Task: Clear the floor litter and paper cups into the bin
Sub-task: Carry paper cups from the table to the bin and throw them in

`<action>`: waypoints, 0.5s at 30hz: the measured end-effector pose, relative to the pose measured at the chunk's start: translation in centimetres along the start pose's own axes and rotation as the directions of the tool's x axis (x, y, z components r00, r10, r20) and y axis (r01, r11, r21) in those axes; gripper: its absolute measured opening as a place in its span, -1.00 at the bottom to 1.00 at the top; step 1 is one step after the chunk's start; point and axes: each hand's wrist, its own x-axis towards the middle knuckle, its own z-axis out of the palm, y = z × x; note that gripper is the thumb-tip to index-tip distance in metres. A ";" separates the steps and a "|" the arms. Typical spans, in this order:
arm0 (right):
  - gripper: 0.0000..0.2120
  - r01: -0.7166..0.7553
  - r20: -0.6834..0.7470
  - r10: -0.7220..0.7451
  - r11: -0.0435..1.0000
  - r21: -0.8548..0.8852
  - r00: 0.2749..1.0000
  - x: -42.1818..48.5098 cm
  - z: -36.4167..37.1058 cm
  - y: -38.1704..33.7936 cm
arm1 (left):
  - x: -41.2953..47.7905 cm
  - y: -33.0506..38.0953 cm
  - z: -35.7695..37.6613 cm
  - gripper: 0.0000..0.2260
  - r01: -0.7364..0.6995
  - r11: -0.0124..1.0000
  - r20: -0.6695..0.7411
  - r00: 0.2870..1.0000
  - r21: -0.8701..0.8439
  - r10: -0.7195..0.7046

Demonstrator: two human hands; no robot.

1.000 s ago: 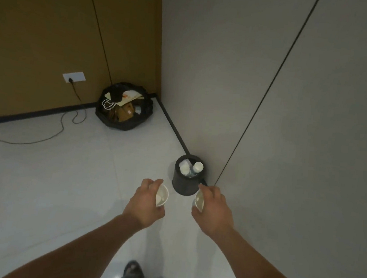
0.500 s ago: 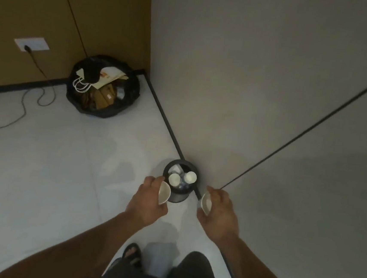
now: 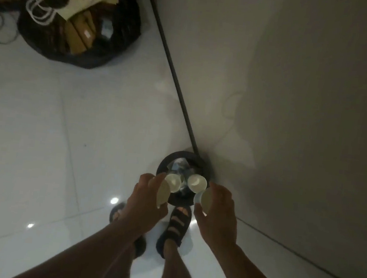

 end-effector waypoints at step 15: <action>-0.15 0.052 -0.054 -0.056 0.996 -0.066 0.997 10.8 17.2 10.6 | 11.5 -9.8 17.8 -0.38 0.034 0.999 0.030 0.999 -0.041 -0.033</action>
